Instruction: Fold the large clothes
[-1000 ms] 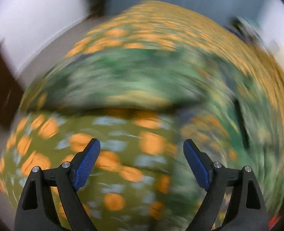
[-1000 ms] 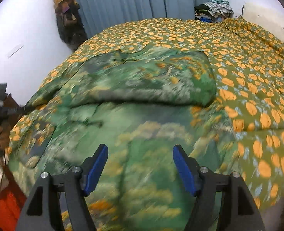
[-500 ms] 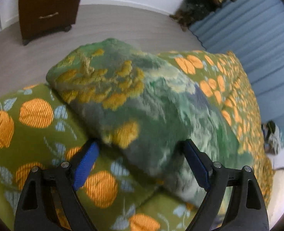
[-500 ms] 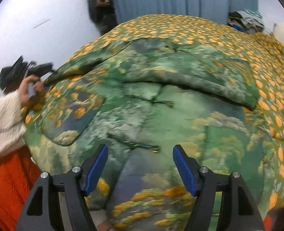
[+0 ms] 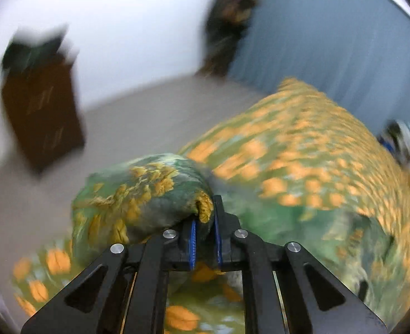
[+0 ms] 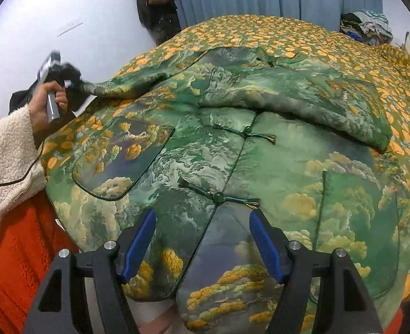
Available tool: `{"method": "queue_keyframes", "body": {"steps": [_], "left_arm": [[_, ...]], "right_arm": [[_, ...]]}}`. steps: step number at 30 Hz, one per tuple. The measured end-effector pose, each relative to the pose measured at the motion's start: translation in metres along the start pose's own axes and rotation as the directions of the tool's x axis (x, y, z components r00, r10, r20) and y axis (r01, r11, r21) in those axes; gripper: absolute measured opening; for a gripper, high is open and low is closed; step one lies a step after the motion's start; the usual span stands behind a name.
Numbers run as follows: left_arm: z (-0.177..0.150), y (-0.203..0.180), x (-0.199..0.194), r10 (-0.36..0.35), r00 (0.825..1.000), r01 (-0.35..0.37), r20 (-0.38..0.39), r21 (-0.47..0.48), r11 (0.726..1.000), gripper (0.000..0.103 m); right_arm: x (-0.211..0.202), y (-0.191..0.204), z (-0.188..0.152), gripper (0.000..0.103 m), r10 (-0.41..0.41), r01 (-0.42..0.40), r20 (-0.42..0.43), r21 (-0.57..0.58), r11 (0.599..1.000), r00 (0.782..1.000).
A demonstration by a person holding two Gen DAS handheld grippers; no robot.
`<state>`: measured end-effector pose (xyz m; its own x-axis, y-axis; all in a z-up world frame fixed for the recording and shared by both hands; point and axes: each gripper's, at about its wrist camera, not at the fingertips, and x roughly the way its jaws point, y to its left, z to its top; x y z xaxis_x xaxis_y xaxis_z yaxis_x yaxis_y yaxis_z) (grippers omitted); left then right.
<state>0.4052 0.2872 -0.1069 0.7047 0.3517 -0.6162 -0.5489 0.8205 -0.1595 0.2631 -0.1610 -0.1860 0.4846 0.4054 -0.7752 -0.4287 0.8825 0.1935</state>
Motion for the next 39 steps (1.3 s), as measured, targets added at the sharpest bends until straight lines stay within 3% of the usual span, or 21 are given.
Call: {"method": "queue_keyframes", "body": {"steps": [2,4,7,10,12,15,18,19,20,21,23,25,27,30,34,37,38,39], "left_arm": [[0.005,-0.054,-0.036,-0.066,0.992,0.047,0.104,0.175,0.983,0.008],[0.0,-0.1,-0.064,-0.145,0.975,0.085,0.17,0.321,0.943,0.008],[-0.035,-0.183,-0.106,-0.296,0.931,0.127,0.216,0.568,0.813,0.008],[-0.07,-0.238,-0.11,-0.363,0.917,0.162,0.167,0.676,0.719,0.008],[-0.106,-0.272,-0.104,-0.379,0.918,0.177,0.116,0.734,0.655,0.008],[-0.159,-0.305,-0.085,-0.357,0.934,0.209,0.014,0.79,0.576,0.01],[-0.21,-0.321,-0.06,-0.271,0.959,0.219,-0.088,0.837,0.501,0.027],[-0.224,-0.323,-0.05,-0.224,0.967,0.218,-0.121,0.849,0.481,0.042],[-0.232,-0.321,-0.046,-0.199,0.971,0.216,-0.136,0.854,0.474,0.05],[-0.24,-0.316,-0.044,-0.173,0.976,0.199,-0.131,0.858,0.473,0.057],[-0.242,-0.304,-0.052,-0.187,0.977,0.187,-0.108,0.856,0.482,0.069],[-0.234,-0.288,-0.063,-0.214,0.967,0.232,-0.139,0.827,0.512,0.086],[-0.219,-0.265,-0.074,-0.253,0.948,0.308,-0.194,0.768,0.561,0.089],[-0.197,-0.228,-0.082,-0.266,0.935,0.353,-0.234,0.679,0.644,0.089],[-0.189,-0.189,-0.091,-0.258,0.935,0.352,-0.242,0.577,0.736,0.089],[-0.186,-0.168,-0.087,-0.243,0.939,0.339,-0.244,0.533,0.776,0.089],[-0.185,-0.162,-0.084,-0.235,0.941,0.332,-0.245,0.521,0.787,0.089],[-0.184,-0.157,-0.081,-0.228,0.942,0.327,-0.248,0.512,0.795,0.089]], "right_arm": [[-0.006,-0.008,-0.002,0.071,-0.002,0.001,0.019,0.03,1.0,1.0],[-0.01,-0.017,-0.003,0.071,-0.009,0.006,0.033,0.065,0.998,0.999],[-0.017,-0.029,-0.003,0.071,-0.02,0.013,0.055,0.117,0.993,0.998],[-0.026,-0.042,-0.004,0.071,-0.037,0.023,0.087,0.158,0.987,0.996],[-0.031,-0.049,-0.005,0.071,-0.047,0.029,0.099,0.177,0.984,0.994],[-0.037,-0.058,-0.007,0.071,-0.061,0.038,0.11,0.197,0.98,0.992],[-0.041,-0.069,-0.01,0.071,-0.076,0.049,0.114,0.225,0.973,0.991],[-0.041,-0.075,-0.011,0.071,-0.084,0.054,0.114,0.241,0.969,0.99],[-0.041,-0.078,-0.011,0.071,-0.087,0.056,0.113,0.249,0.967,0.99],[-0.041,-0.085,-0.008,0.071,-0.087,0.055,0.113,0.261,0.964,0.99],[-0.039,-0.096,-0.001,0.071,-0.082,0.047,0.118,0.272,0.961,0.99],[-0.036,-0.113,0.02,0.071,-0.075,0.034,0.133,0.289,0.957,0.988],[-0.026,-0.133,0.051,0.072,-0.045,-0.005,0.15,0.319,0.948,0.988],[0.006,-0.156,0.104,0.072,0.024,-0.084,0.169,0.359,0.93,0.985],[0.075,-0.171,0.155,0.072,0.134,-0.169,0.11,0.425,0.889,0.985],[0.129,-0.174,0.167,0.07,0.218,-0.197,0.02,0.513,0.835,0.976],[0.14,-0.173,0.168,0.062,0.246,-0.209,0.0,0.53,0.822,0.969],[0.147,-0.169,0.171,0.025,0.255,-0.211,-0.011,0.523,0.825,0.967]]}}
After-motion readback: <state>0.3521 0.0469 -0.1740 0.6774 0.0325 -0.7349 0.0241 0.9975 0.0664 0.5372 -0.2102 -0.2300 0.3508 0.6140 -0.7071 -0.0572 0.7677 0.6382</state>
